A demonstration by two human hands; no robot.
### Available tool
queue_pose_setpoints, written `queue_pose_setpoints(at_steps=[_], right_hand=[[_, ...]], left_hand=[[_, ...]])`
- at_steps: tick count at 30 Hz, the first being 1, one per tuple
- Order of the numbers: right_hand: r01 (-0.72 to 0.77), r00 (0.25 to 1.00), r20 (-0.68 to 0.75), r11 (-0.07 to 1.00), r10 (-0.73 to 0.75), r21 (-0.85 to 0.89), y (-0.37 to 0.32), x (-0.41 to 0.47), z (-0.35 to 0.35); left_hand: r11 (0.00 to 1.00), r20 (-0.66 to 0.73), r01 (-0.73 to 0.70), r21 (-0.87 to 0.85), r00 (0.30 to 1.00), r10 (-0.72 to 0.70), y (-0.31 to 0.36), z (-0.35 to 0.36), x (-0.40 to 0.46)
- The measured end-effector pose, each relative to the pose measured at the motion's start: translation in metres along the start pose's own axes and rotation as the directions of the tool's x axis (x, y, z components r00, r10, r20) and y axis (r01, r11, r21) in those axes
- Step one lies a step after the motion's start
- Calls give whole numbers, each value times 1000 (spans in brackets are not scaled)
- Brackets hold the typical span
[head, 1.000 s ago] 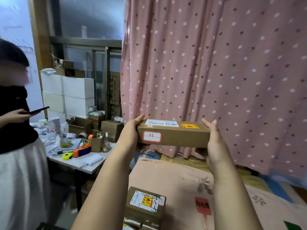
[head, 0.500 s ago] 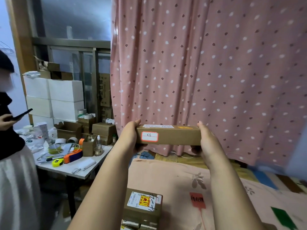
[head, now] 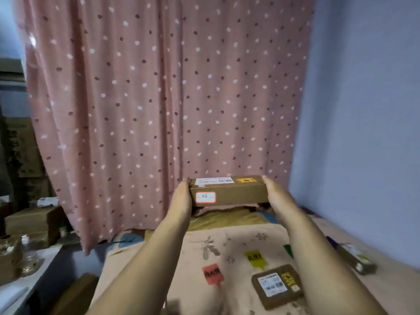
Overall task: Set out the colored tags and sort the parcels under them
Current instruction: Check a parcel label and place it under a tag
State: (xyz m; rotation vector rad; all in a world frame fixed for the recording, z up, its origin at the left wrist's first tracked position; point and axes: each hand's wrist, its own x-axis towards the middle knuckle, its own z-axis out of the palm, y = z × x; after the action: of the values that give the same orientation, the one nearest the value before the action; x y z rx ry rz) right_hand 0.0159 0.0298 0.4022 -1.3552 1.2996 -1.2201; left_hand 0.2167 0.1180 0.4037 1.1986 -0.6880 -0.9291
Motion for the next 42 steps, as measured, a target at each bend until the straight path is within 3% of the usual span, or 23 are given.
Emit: queue_pose_setpoints(at_steps=[9, 14, 23, 27, 42], right_hand=[[4, 970, -243, 1000, -8, -15, 26, -51, -180], [-24, 937, -347, 1000, 29, 19, 39, -87, -264], [-16, 875, -480, 996, 57, 88, 47, -145, -394], [-21, 869, -491, 996, 62, 89, 54, -155, -437], [-98, 869, -471, 986, 152, 136, 93, -122, -516]], left_hand=[[997, 378, 32, 74, 924, -58, -47, 155, -38], [983, 484, 88, 159, 861, -155, -67, 229, -81], [981, 610, 155, 118, 768, -195, -89, 333, -173], [978, 617, 181, 105, 759, -207, -103, 366, -198], [966, 649, 182, 181, 716, -257, -148, 449, -200]])
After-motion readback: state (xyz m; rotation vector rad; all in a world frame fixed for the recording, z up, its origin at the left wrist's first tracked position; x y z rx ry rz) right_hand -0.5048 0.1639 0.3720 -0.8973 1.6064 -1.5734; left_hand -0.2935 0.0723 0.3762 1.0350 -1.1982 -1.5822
